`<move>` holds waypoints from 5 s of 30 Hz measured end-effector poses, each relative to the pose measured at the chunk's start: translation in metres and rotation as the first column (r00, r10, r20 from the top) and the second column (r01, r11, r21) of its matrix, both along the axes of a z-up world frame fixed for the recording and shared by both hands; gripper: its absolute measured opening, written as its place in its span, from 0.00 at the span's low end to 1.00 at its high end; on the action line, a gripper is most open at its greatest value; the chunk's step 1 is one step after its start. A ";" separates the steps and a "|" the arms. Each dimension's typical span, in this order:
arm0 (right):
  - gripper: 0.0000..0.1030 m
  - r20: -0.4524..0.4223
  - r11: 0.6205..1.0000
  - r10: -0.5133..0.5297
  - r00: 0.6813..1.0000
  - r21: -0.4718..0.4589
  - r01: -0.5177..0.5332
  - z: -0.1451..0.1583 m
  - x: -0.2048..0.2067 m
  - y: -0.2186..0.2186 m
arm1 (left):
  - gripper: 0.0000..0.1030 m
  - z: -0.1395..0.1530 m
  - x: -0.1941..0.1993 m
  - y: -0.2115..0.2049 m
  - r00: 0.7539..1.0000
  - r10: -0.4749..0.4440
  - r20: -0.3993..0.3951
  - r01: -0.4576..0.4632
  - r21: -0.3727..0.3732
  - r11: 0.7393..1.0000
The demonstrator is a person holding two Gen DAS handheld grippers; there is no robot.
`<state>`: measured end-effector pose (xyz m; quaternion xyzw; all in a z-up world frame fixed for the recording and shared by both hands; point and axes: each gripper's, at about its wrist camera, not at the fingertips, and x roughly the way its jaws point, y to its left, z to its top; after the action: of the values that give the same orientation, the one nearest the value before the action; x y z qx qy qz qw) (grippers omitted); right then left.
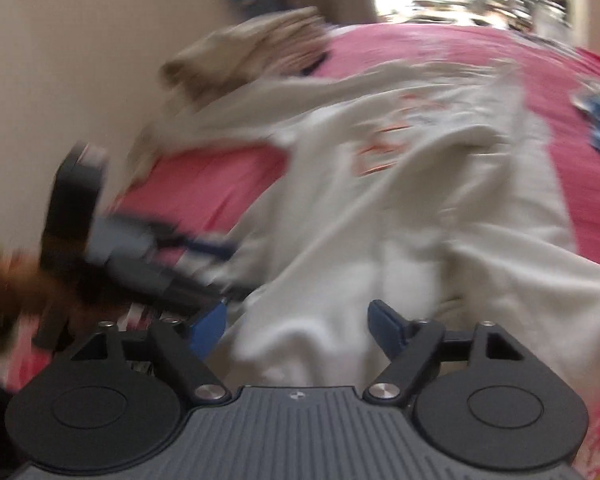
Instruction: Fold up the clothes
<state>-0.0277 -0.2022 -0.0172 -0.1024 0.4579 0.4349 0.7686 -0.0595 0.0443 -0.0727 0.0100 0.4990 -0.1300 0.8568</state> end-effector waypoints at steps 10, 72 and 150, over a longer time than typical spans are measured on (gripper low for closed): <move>0.54 0.046 0.975 0.139 0.989 -0.183 -0.128 -0.028 -0.048 0.025 | 0.68 -0.001 -0.003 0.002 1.000 -0.006 0.015 0.006 -0.020 1.000; 0.77 0.116 0.918 -0.361 0.925 -0.132 0.374 0.005 0.023 -0.093 | 0.70 0.011 -0.032 0.027 0.999 -0.029 -0.041 0.023 -0.143 0.989; 0.72 -0.407 0.737 -0.636 0.656 -0.066 0.673 -0.035 0.037 -0.196 | 0.49 0.008 -0.067 0.106 0.981 0.116 -0.157 -0.131 -0.085 0.988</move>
<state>0.0090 -0.3981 -0.0522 0.1962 0.5914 0.1605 0.7655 -0.1260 0.1500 -0.0642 -0.0716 0.5556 -0.1004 0.8223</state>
